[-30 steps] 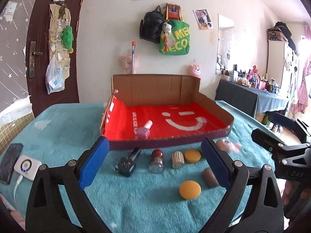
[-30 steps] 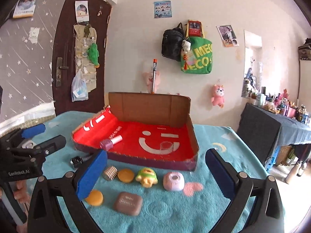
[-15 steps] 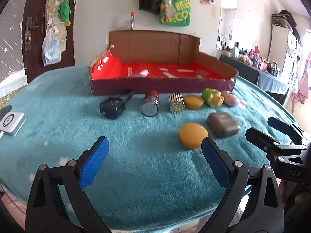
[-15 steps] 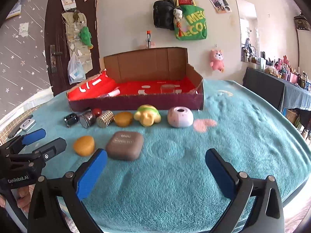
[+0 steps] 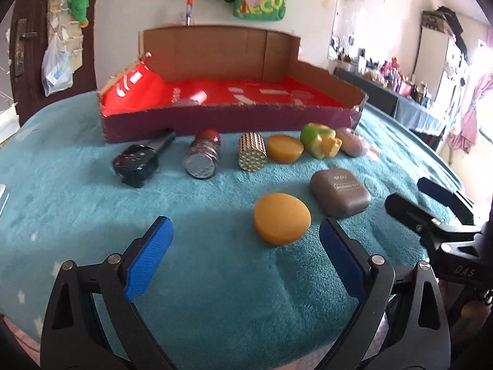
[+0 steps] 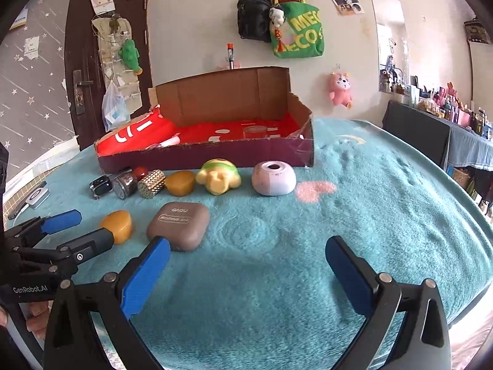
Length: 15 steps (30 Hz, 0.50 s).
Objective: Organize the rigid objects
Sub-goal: 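Grasp the orange round puff with the left tool while the right tool grasps the brown eye shadow case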
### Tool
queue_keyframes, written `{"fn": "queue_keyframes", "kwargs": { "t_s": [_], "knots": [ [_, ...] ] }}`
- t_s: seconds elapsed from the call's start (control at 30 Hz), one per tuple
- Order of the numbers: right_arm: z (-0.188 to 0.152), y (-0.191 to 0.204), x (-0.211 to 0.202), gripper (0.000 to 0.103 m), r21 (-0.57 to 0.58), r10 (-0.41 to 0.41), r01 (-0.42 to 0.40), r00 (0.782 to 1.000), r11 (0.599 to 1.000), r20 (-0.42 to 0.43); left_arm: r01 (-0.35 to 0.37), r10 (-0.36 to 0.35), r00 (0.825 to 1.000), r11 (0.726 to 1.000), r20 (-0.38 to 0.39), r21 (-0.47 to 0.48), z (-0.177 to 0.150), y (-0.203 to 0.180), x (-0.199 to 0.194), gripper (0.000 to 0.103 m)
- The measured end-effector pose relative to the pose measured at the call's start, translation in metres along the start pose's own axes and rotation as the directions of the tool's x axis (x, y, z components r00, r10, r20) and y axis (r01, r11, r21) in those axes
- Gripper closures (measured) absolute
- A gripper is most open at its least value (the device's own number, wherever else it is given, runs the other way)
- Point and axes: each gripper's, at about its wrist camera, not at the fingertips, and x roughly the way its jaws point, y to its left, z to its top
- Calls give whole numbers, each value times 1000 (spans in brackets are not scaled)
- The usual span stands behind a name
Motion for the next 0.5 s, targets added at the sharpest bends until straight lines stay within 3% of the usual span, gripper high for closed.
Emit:
{"fn": "queue_keyframes", "kwargs": {
  "t_s": [0.27, 0.5],
  "knots": [
    [5, 3, 12, 0, 16, 46, -46, 998, 999, -35, -78, 78, 997, 997, 2, 23, 6, 15, 6, 6],
    [12, 31, 32, 0, -12, 116, -117, 990, 993, -77, -86, 86, 996, 996, -9, 28, 8, 34, 2, 6]
  ]
}}
